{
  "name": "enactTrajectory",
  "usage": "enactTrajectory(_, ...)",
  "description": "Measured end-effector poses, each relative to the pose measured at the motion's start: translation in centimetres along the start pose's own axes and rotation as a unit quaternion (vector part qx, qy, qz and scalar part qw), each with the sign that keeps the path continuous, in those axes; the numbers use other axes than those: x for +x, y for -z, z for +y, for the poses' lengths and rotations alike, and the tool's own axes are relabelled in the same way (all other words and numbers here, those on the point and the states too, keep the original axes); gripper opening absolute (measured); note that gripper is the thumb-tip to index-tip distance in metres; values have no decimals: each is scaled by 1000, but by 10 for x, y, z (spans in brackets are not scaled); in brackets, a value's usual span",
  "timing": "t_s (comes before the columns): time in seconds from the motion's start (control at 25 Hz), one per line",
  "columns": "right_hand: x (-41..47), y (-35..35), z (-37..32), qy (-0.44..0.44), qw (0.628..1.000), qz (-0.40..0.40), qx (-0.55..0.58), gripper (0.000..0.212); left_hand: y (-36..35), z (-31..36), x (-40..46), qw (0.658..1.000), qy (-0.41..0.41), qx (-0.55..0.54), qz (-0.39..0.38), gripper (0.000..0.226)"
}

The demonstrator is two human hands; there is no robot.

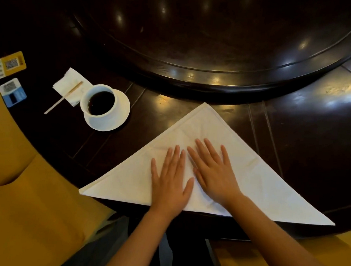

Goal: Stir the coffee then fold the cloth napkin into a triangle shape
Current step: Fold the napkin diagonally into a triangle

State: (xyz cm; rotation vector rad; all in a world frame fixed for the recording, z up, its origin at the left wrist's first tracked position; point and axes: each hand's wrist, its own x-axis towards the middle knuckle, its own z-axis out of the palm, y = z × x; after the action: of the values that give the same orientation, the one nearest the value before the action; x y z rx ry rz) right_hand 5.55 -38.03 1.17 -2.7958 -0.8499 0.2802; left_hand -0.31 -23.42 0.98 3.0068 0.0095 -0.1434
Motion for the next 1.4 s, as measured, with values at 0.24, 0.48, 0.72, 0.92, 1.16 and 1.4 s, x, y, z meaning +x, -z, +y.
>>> enactTrajectory(0.24, 69, 6, 47, 70, 996, -44, -38, 62, -17, 4, 1, 999, 7, 2, -31, 77)
enactTrajectory(0.48, 95, 20, 56, -56, 996, -17, -61, 67, -18, 6, 3, 999, 12, 13, -32, 83)
enactTrajectory(0.72, -1, 11, 58, -186, 982, 16, 10, 61, -14, 7, 2, 999, 8, 9, -33, 82)
enactTrajectory(0.92, -111, 18, 75, -258, 966, -5, -9, 55, -13, 7, 3, 999, 7, 15, -34, 82)
enactTrajectory(1.16, -172, 47, 97, -397, 915, -20, -69, 50, -11, 7, 4, 999, 3, 19, -36, 83)
enactTrajectory(1.4, -166, 76, 111, -430, 895, -102, -55, 26, -11, 7, 4, 999, 0, 23, -39, 84)
